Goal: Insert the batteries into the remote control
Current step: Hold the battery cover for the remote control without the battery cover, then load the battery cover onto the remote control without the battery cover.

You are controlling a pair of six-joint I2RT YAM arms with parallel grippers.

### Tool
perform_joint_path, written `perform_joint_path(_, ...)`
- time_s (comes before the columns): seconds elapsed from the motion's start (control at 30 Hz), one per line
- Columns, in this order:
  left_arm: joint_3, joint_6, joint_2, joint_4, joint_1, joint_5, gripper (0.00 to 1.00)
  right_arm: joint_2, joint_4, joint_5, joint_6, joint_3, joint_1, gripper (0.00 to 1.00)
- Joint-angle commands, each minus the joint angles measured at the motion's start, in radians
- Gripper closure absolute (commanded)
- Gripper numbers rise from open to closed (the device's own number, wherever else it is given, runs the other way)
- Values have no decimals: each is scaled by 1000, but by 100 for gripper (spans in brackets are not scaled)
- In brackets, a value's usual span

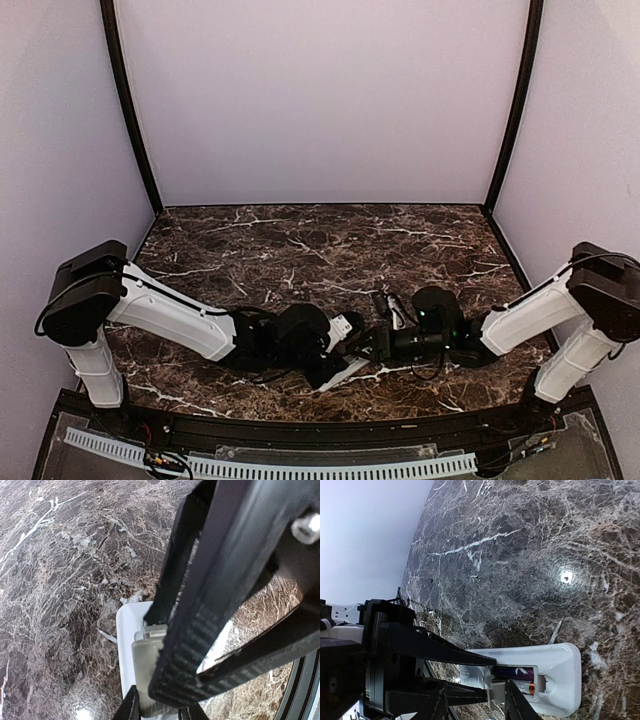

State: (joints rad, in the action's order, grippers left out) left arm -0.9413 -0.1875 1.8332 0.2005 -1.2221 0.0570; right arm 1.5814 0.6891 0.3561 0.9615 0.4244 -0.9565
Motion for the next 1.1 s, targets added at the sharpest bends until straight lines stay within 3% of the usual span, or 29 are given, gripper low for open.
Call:
perform_joint_path(0.0,45,-8,-5,-101,-13,-35,89,-98,-239,-53,-115,59,19,61)
perform_joint_path(0.13,48,-6,-5,-104,-13,-36,89,-162,-361,-79,-173,86,29,59)
perform_joint_path(0.33,47,-8,-2,-106,-13,-37,88,-190,-489,-79,-279,153,30,77)
perform_joint_path(1.07,41,-1,6,-116,-13,-39,87,-91,-461,-22,-303,179,29,89)
